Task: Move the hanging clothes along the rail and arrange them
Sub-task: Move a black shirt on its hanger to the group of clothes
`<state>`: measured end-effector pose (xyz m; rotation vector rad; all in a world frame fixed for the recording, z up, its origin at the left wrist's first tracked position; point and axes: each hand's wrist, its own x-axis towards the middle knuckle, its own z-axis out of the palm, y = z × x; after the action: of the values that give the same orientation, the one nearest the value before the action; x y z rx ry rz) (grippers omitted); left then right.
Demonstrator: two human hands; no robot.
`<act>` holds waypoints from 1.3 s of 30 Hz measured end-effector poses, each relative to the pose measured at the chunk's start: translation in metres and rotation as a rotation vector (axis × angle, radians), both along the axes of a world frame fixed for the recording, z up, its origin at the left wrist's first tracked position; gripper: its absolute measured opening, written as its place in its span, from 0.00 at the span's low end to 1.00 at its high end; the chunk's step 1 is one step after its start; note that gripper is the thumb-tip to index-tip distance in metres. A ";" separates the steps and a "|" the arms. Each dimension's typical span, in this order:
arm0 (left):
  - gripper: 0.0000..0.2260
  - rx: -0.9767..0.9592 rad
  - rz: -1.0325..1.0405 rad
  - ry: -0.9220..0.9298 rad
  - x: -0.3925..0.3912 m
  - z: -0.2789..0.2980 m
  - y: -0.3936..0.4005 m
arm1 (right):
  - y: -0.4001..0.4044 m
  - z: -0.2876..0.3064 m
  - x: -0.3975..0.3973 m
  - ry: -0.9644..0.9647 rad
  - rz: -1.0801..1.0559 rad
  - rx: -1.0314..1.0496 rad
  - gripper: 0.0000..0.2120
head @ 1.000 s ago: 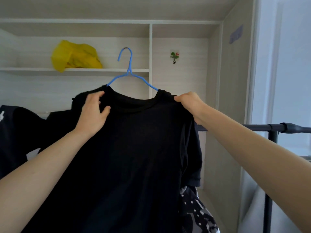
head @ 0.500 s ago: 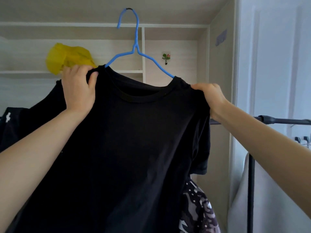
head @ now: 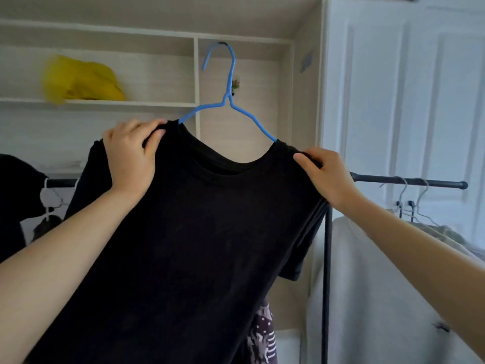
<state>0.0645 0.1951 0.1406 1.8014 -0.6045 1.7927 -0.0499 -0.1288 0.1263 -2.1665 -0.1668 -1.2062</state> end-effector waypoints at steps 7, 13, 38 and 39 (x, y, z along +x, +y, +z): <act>0.12 0.028 -0.119 0.070 -0.063 -0.036 -0.075 | -0.070 -0.023 -0.080 0.063 -0.099 0.015 0.15; 0.11 0.066 -0.265 0.165 -0.102 -0.081 -0.148 | -0.122 -0.055 -0.138 0.174 -0.211 -0.116 0.14; 0.08 0.358 -0.654 0.691 -0.078 -0.138 -0.398 | -0.296 -0.104 -0.213 0.408 -0.730 -0.051 0.09; 0.08 0.370 -0.652 0.700 -0.073 -0.137 -0.406 | -0.300 -0.103 -0.210 0.417 -0.749 -0.051 0.09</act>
<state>-0.0089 -0.2106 0.0038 1.9766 -1.0968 0.5924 -0.2604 -0.4286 0.0233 -2.5564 0.8638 -1.0718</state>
